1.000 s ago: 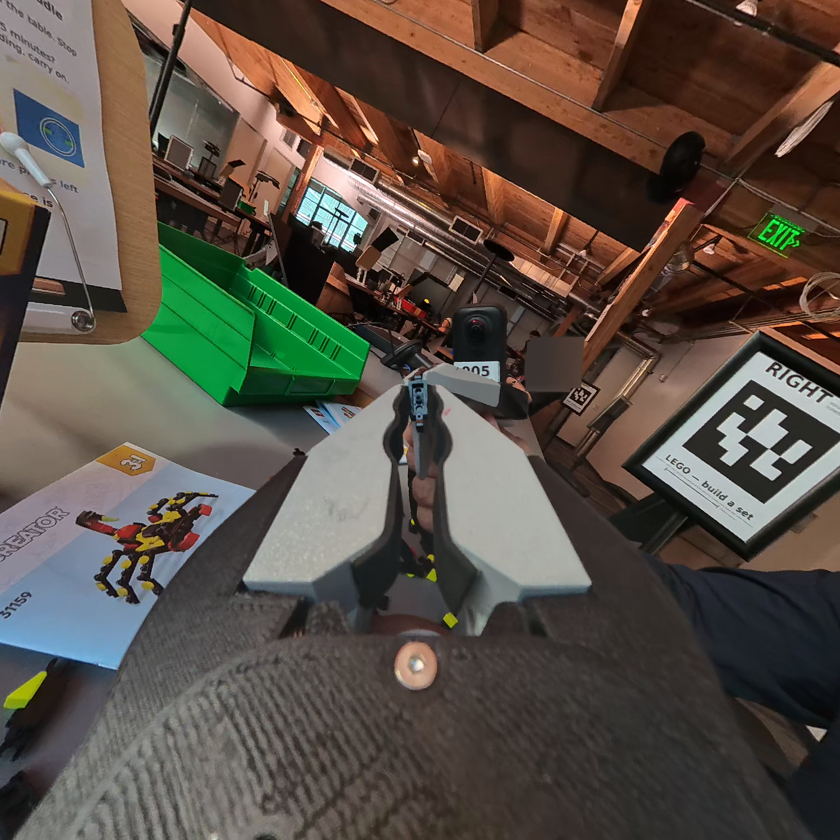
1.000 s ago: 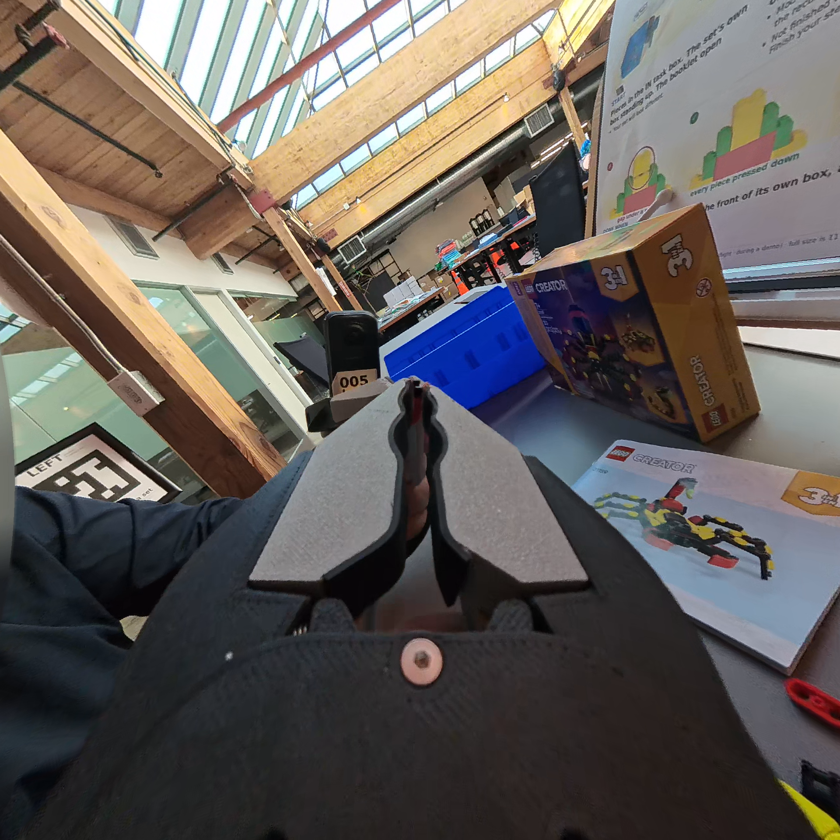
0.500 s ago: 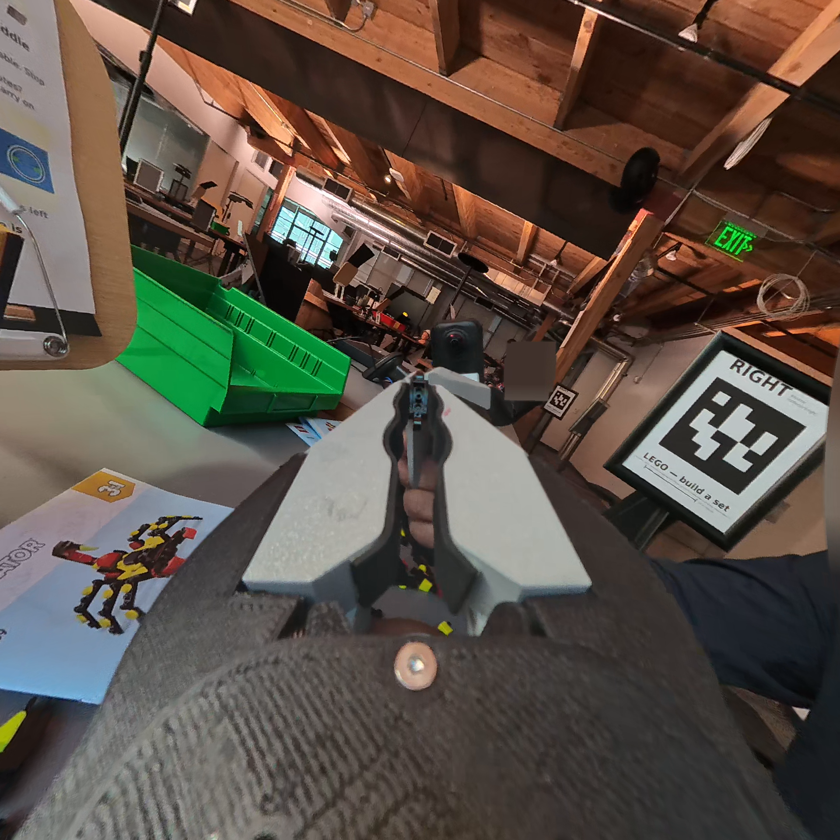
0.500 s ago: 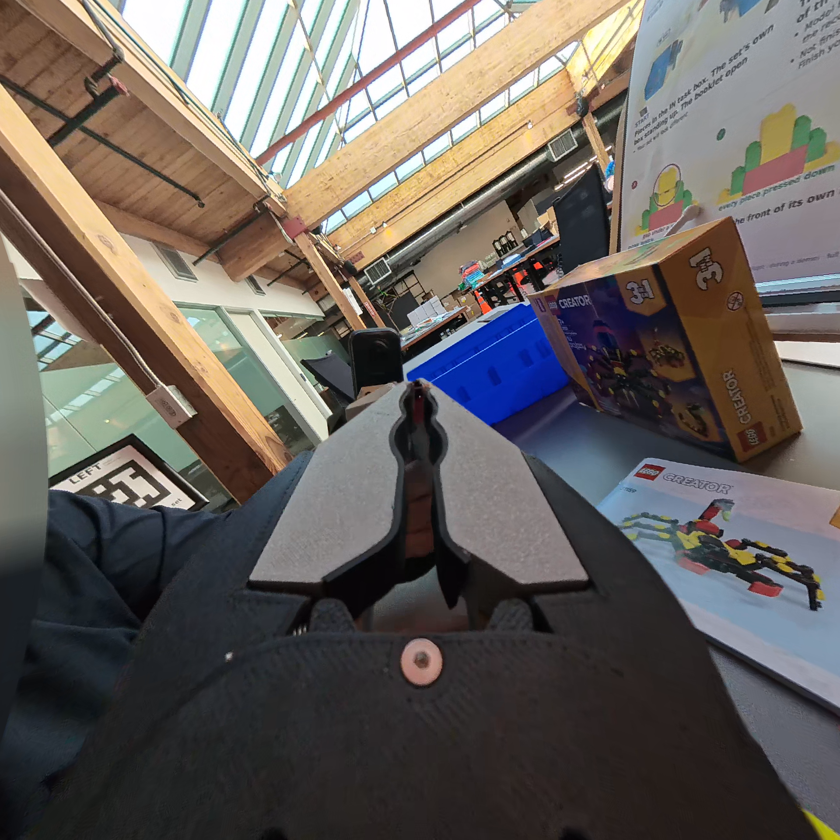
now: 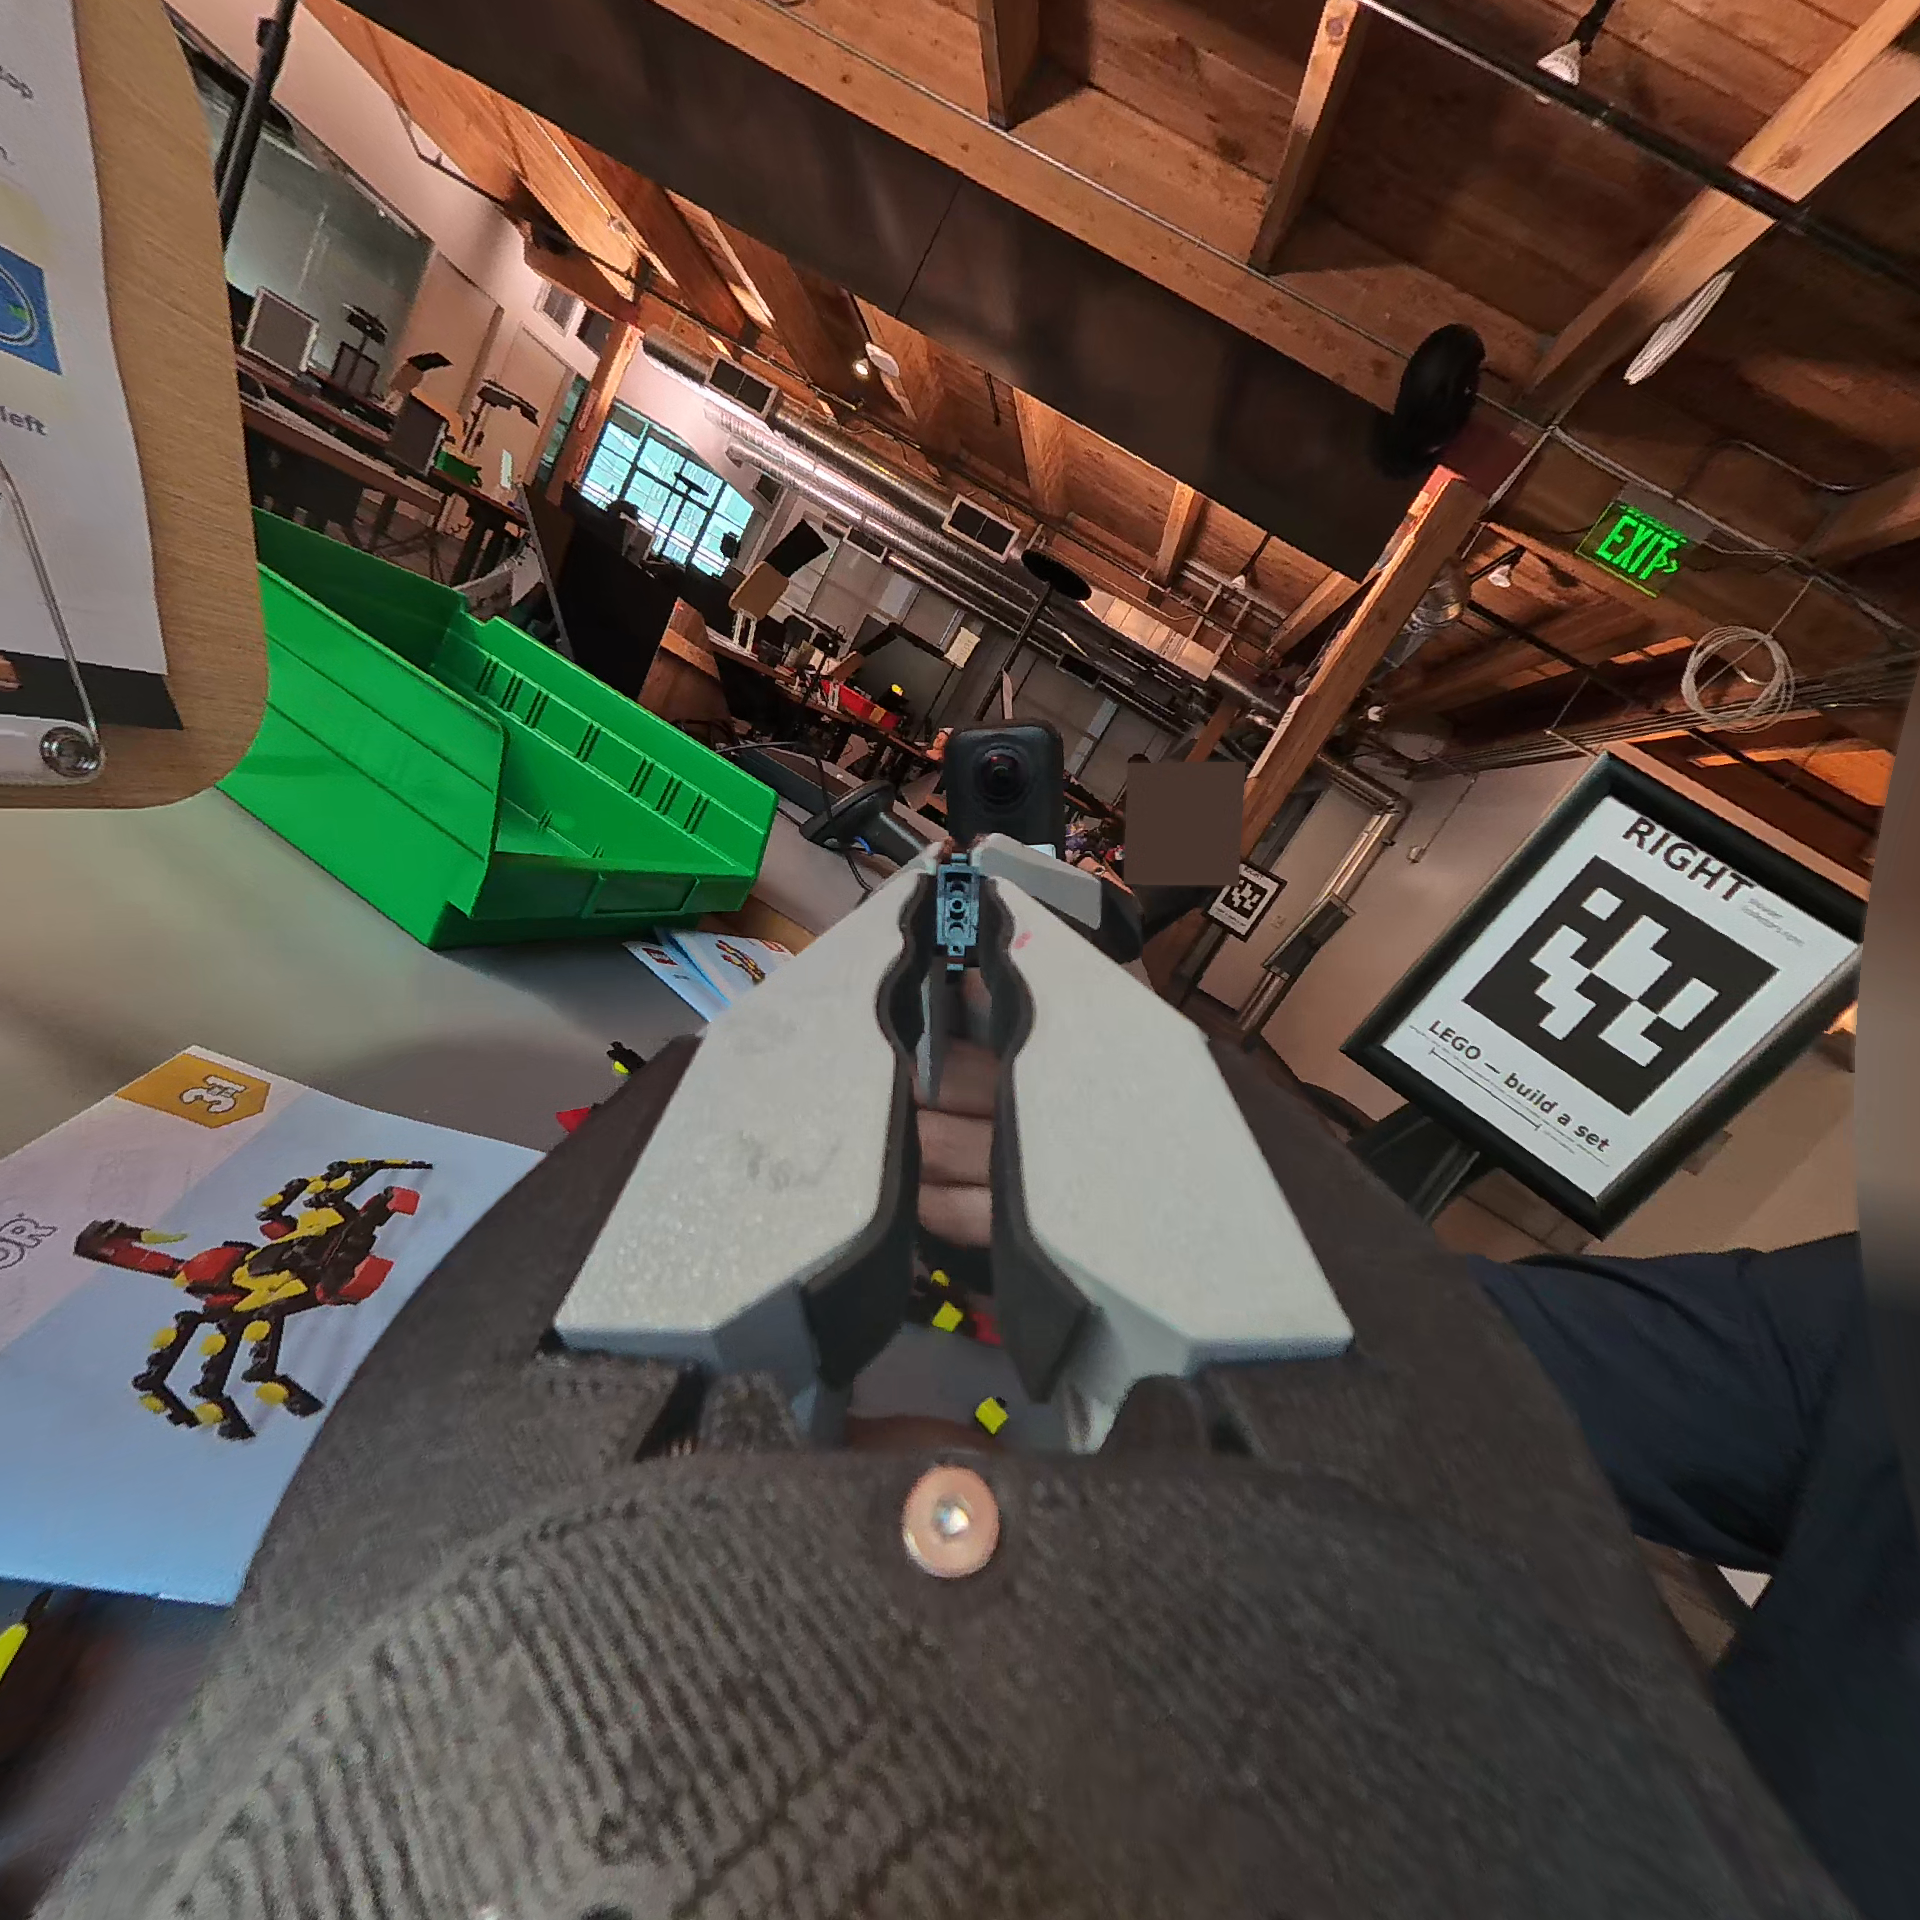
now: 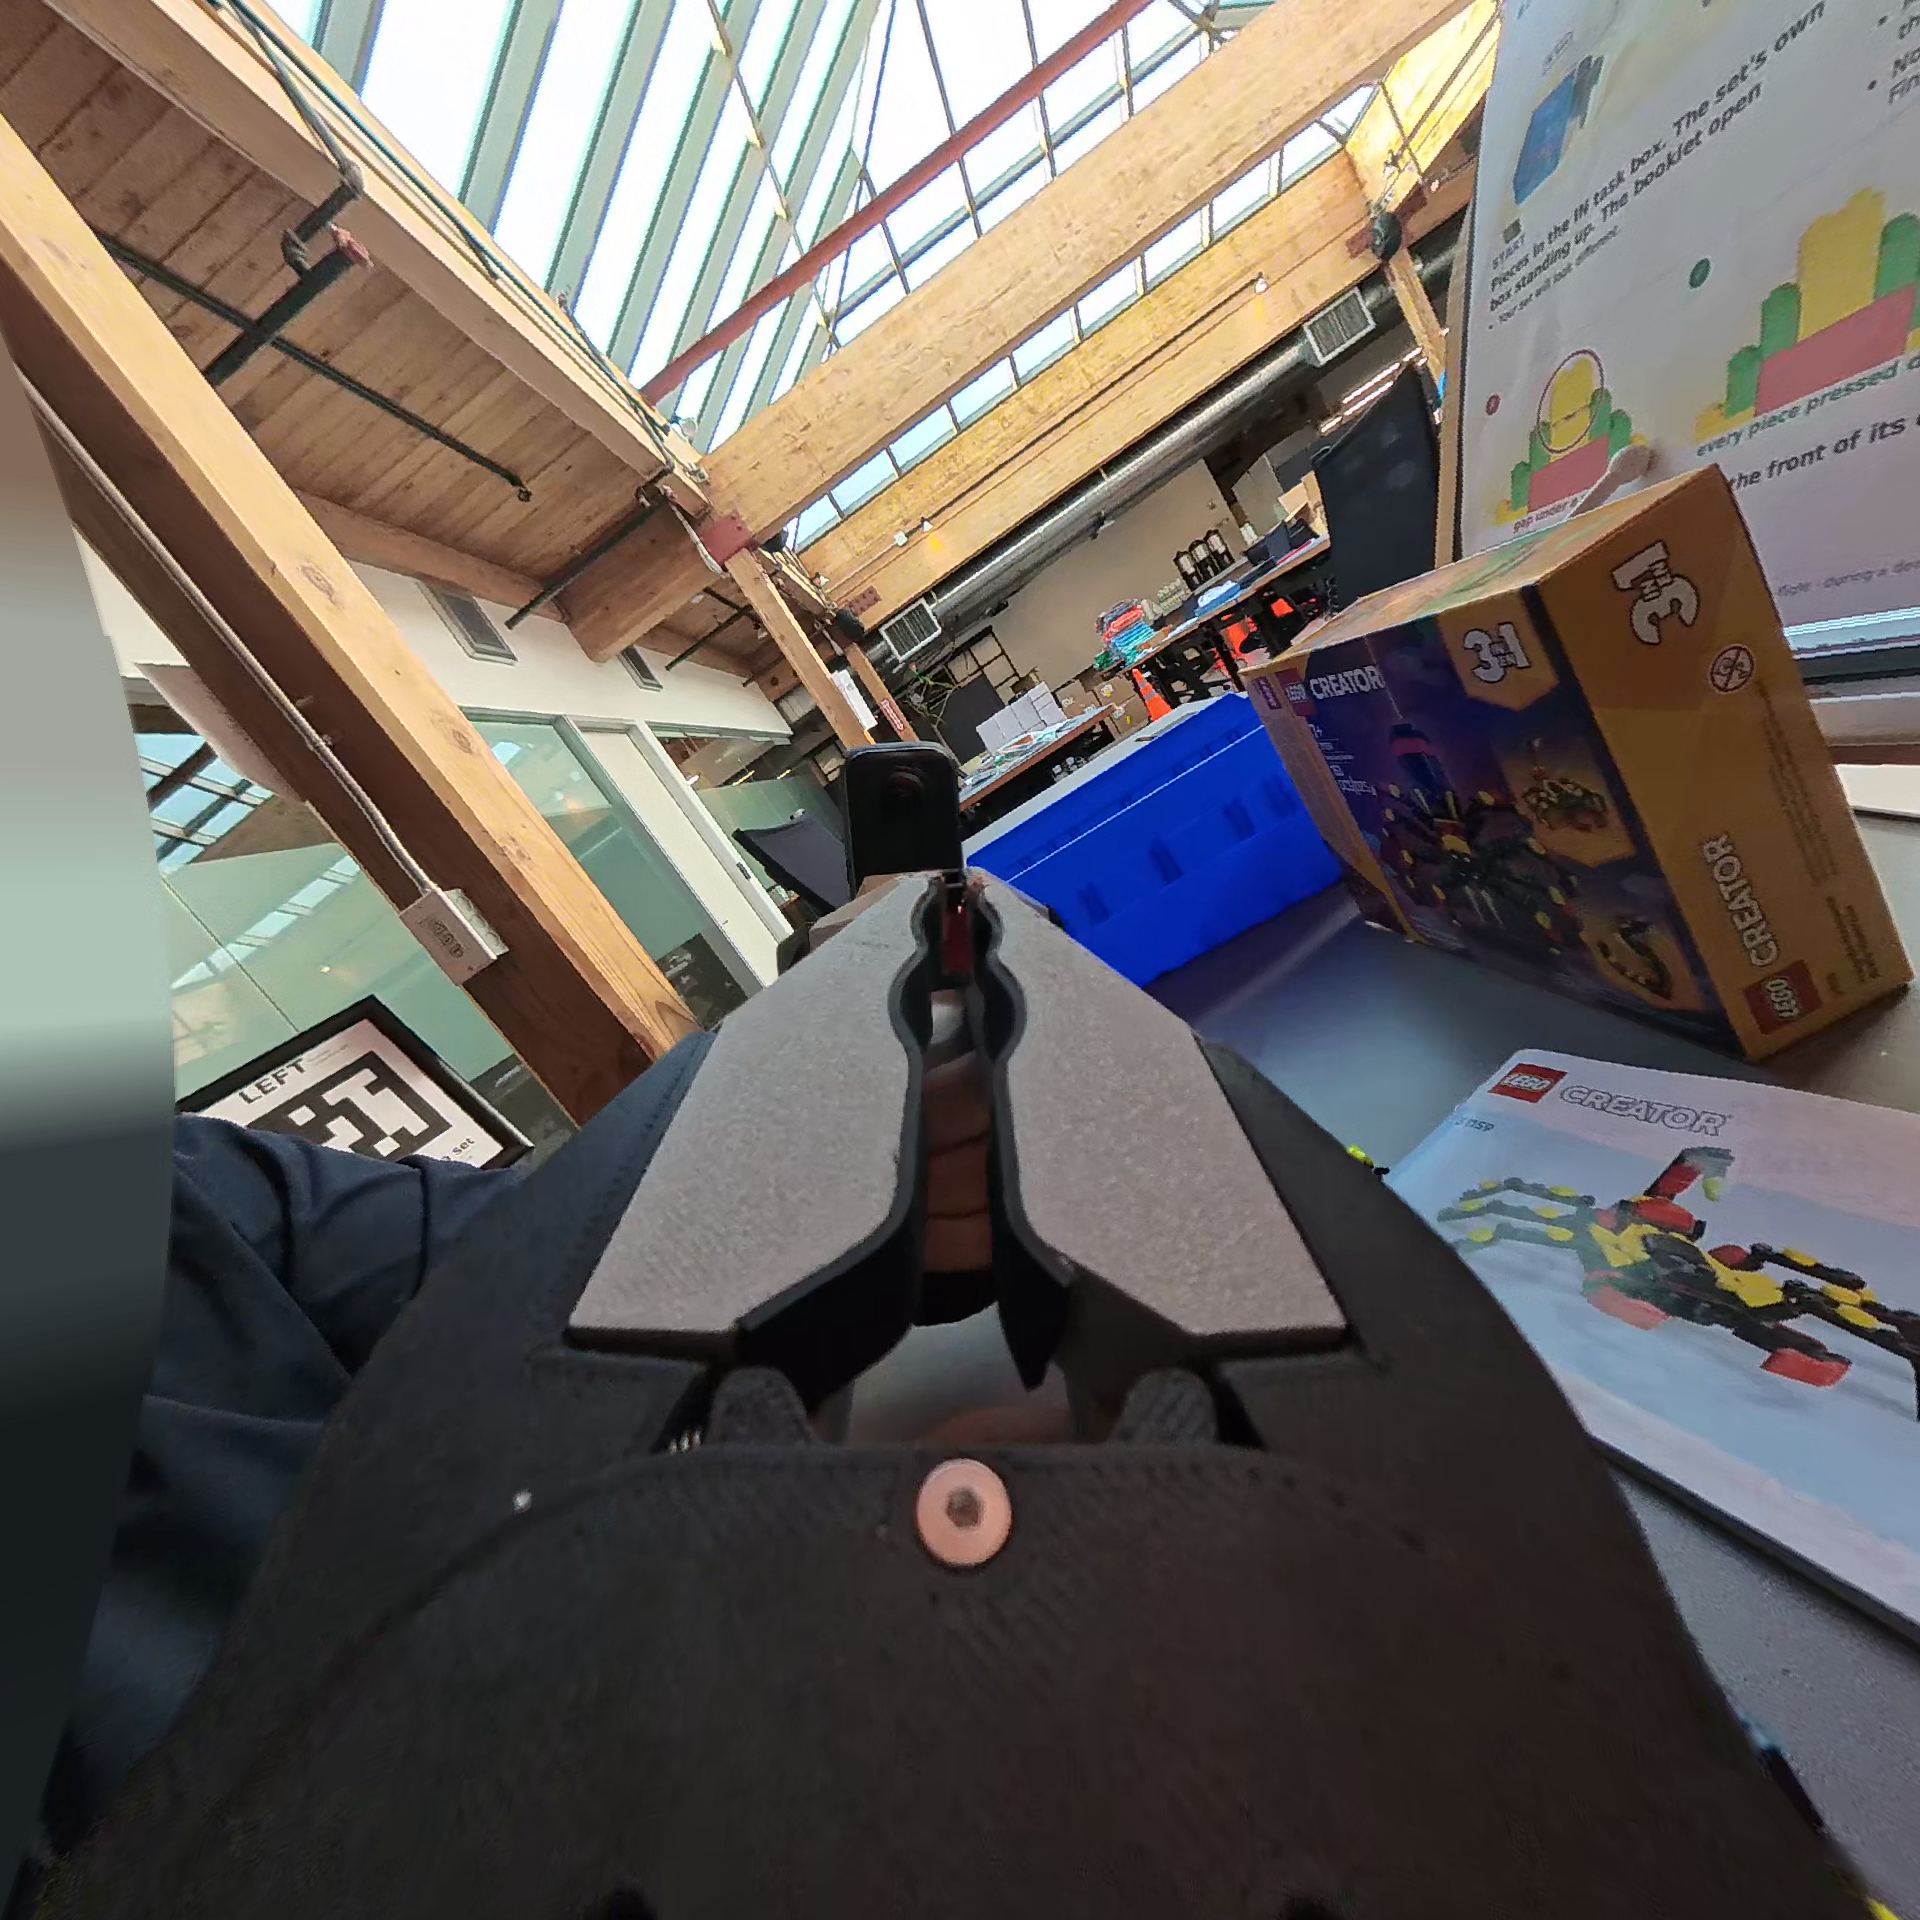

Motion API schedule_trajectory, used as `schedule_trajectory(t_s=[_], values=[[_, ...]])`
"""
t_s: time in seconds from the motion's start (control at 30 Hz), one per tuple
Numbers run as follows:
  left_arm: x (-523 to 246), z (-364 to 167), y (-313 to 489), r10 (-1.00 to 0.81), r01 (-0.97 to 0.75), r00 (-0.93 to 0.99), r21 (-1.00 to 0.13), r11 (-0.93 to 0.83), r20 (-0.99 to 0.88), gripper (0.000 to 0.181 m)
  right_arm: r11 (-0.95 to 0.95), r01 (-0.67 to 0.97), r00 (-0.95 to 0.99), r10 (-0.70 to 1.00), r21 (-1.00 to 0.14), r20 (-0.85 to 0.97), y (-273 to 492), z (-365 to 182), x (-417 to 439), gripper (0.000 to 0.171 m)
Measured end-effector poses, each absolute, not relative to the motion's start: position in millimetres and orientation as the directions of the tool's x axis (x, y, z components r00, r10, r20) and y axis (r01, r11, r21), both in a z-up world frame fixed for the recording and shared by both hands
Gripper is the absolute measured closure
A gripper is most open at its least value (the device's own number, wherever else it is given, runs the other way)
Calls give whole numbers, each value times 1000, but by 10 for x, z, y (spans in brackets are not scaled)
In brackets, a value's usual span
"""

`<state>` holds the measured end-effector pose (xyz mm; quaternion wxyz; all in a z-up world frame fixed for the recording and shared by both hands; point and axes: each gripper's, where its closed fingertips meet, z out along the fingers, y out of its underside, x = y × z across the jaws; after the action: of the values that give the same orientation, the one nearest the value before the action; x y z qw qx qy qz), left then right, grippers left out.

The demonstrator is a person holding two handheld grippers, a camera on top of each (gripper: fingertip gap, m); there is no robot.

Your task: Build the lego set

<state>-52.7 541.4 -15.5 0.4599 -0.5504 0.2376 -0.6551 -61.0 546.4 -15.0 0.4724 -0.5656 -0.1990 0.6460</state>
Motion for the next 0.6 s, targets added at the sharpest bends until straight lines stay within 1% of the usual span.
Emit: schedule_trajectory(t_s=[0.03,0.1,0.17,0.2,0.23,0.27,0.3,0.33,0.37,0.4,0.43,0.47,0.53,0.6], values=[[-527,-165,5410,-864,337,36,-820,-462,502,176,-457,-367,113,842,-810,-527,5466,-166,-610,171],[-548,-215,5468,-859,334,103,-831,-445,501,177,-370,-299,272,850,-880,-450,5516,-228,-617,171],[-601,-163,5534,-849,388,140,-817,-426,509,177,-301,-229,405,836,-926,-372,5548,-275,-638,171],[-730,-17,5586,-856,468,156,-801,-374,492,176,-297,-152,489,806,-943,-333,5603,-424,-625,171],[-841,69,5625,-864,483,197,-813,-325,462,177,-301,-109,540,782,-947,-311,5647,-541,-605,171],[-920,125,5631,-881,478,240,-839,-259,408,176,-320,-157,526,773,-934,-354,5662,-530,-595,171],[-924,104,5622,-892,448,243,-860,-245,381,176,-337,-242,464,784,-910,-413,5651,-423,-591,171],[-891,30,5625,-889,427,203,-854,-297,410,176,-347,-321,366,813,-881,-453,5600,-267,-595,171],[-860,-19,5633,-879,430,146,-829,-358,455,176,-362,-394,253,841,-845,-478,5523,-93,-586,171],[-821,-29,5616,-868,433,72,-799,-417,492,177,-368,-442,184,855,-818,-484,5476,21,-556,171],[-789,-41,5612,-857,434,34,-780,-451,515,177,-360,-453,180,859,-815,-480,5474,46,-533,171],[-754,-48,5597,-855,430,18,-776,-461,518,177,-347,-443,200,861,-826,-468,5480,30,-525,160],[-661,-45,5483,-865,400,-15,-790,-464,501,176,-330,-427,202,873,-842,-444,5443,34,-549,162],[-565,-14,5350,-875,384,-50,-800,-461,481,176,-333,-419,189,878,-844,-440,5407,46,-597,160]])
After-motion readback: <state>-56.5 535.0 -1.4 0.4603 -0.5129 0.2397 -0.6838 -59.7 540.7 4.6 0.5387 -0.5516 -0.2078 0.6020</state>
